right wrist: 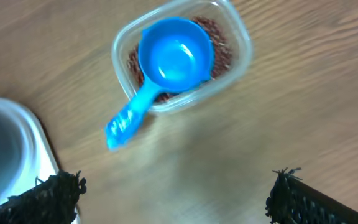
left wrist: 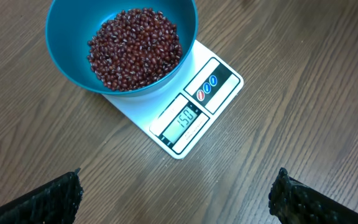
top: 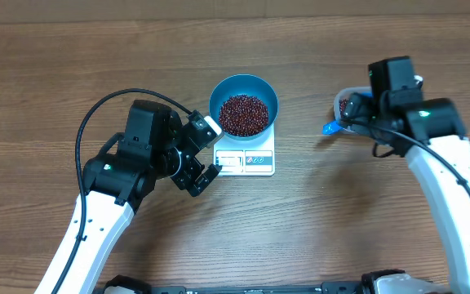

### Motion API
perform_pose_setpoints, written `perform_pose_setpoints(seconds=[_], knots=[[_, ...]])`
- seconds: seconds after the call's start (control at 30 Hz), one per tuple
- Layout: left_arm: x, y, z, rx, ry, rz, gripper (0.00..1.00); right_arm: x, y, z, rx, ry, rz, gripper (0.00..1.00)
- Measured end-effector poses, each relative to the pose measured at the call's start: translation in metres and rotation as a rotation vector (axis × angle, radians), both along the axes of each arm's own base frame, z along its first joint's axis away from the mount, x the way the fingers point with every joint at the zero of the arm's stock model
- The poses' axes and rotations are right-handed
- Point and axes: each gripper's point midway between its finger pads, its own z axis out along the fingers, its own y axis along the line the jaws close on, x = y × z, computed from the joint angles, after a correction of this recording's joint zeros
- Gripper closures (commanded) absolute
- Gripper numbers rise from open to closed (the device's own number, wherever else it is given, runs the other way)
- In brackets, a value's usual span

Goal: Scoop item into bowl and weigh 150g on scale
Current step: 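Open the right gripper to release the scoop in the tub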

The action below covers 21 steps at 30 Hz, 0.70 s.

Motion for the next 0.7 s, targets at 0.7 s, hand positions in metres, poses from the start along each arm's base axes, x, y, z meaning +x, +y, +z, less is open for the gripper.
perform_pose_setpoints(seconds=[0.7], knots=[[0.0, 0.0, 0.0, 0.0, 0.0, 0.0, 0.0, -0.034, 0.003, 0.023, -0.024, 0.108, 0.152, 0.0]])
